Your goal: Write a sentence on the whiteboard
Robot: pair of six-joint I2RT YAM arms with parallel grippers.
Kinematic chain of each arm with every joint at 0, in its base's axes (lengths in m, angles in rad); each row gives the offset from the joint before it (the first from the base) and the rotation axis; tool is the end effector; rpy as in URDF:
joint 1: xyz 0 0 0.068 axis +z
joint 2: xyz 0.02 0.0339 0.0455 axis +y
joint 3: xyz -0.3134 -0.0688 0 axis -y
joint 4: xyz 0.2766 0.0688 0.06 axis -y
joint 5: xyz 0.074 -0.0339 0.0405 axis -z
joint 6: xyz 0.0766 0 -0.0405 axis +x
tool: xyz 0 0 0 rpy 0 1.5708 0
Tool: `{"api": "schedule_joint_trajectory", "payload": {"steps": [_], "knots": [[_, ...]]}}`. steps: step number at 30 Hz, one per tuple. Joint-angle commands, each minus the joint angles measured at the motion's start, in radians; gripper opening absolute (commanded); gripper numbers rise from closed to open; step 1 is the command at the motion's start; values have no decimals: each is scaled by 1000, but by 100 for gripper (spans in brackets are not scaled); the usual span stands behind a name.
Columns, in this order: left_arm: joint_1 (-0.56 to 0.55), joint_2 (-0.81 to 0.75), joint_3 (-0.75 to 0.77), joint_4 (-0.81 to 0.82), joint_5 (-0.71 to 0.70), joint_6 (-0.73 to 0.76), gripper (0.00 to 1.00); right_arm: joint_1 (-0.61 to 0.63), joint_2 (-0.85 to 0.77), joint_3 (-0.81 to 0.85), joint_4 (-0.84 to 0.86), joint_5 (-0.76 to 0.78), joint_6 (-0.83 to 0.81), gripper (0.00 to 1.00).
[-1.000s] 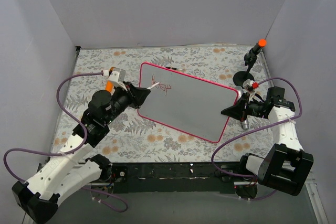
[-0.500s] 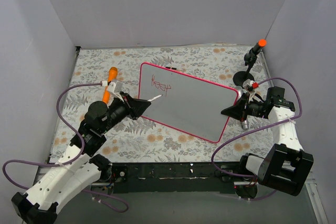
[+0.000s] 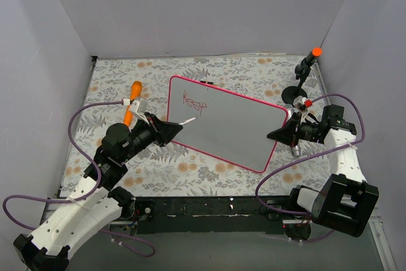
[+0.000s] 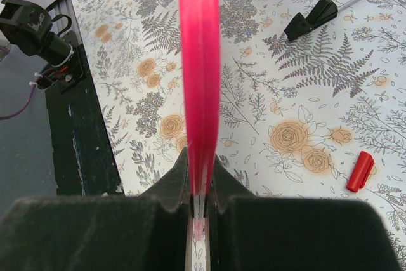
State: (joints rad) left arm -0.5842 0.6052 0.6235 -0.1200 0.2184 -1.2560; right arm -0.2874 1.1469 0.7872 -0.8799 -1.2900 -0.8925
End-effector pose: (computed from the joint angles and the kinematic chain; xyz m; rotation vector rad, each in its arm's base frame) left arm 0.1458 -0.1163 0.3417 -0.4536 1.8762 -1.5079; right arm 0.2147 0.0133 0.2679 -0.8185 1.7959 1.0421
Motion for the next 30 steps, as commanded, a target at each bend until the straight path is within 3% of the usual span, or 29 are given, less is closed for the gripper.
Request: {"api": "schedule_joint_trajectory", "payload": {"steps": [1,23,30], "knots": [[4,1,-7,2,32,-20,0,4,-19,12,56,112,-52,1],[-58,77,-31,72,153,-74,0,4,-16,14,55,110,-52,1],[-71,48,-42,60,121,-91,0,4,-24,12,53,106,-52,1]]}}
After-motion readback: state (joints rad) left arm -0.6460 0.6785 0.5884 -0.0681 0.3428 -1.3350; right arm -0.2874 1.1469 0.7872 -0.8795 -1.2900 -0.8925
